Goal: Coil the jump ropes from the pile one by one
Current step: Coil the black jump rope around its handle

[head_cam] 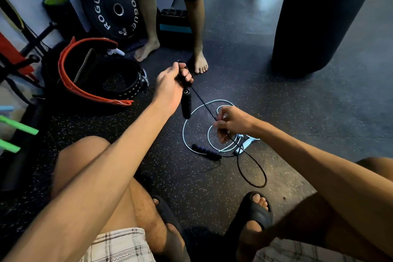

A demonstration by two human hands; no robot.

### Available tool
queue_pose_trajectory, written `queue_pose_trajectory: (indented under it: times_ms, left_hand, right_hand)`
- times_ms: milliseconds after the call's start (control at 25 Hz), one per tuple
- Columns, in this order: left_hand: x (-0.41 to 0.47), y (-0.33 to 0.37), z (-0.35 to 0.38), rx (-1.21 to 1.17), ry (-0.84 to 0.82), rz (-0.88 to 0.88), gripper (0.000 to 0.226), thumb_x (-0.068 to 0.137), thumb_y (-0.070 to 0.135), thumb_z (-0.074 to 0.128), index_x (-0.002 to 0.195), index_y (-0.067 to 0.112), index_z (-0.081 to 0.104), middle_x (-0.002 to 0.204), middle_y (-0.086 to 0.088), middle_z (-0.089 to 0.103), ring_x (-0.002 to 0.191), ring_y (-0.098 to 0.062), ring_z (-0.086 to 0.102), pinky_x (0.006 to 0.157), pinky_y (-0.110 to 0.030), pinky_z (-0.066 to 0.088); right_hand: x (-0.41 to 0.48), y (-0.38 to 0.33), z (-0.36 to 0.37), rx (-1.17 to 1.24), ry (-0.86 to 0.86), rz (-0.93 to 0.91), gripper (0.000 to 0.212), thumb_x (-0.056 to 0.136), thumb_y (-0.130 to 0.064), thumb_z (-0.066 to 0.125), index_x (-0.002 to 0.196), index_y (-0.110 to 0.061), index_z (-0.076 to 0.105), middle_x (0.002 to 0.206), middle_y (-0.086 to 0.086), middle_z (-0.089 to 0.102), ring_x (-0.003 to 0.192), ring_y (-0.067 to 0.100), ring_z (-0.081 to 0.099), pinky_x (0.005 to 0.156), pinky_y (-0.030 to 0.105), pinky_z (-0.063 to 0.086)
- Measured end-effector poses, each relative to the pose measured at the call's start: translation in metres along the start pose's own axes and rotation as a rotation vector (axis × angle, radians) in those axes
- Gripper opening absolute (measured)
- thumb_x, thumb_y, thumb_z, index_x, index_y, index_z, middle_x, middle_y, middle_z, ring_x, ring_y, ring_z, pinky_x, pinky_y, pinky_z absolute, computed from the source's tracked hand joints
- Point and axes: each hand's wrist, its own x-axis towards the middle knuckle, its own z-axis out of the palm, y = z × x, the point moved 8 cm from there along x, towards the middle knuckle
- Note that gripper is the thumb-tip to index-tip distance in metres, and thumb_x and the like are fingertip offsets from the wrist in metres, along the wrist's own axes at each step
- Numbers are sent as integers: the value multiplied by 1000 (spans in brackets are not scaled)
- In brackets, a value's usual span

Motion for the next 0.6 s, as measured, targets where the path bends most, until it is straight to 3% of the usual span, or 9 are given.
queue_pose_trajectory:
  times_ms: [120,240,440,520,600]
  left_hand:
    - [-2,12,-11,487,97,240,21,102,12,43,88,3,56,61,-2,57,54,-16,54,61,-27,46]
    - [-7,10,-1,843,35,316,19,99,12,48,89,-1,57,62,-7,63,50,-15,59,57,-23,49]
    - [-13,-17,12,1219,-177,136,27,99,19,48,83,3,63,58,-8,64,48,-16,59,52,-23,45]
    - [-21,-36,20,1224,-326,-1,37,103,24,42,79,4,62,52,-5,59,42,-16,54,48,-24,42]
    - [-30,-49,27,1085,-429,-152,50,105,33,33,76,2,60,46,-4,48,38,-18,44,44,-24,37]
  right_hand:
    - [2,-19,-4,-214,68,-148,22,96,-12,58,77,-7,50,63,13,67,47,21,60,44,31,52]
    - [-2,-45,-14,-399,214,-317,19,94,-12,57,76,-7,58,56,-4,62,45,4,52,51,25,46]
    - [-20,-79,-34,-540,414,-551,20,98,-20,52,81,-12,58,64,-6,54,55,16,46,57,32,39]
    - [-26,-85,-43,-555,493,-593,23,100,-24,50,82,-11,57,69,-6,55,59,20,48,58,33,39]
    - [-26,-84,-50,-545,545,-587,26,100,-26,49,82,-9,55,71,0,61,62,27,53,58,37,41]
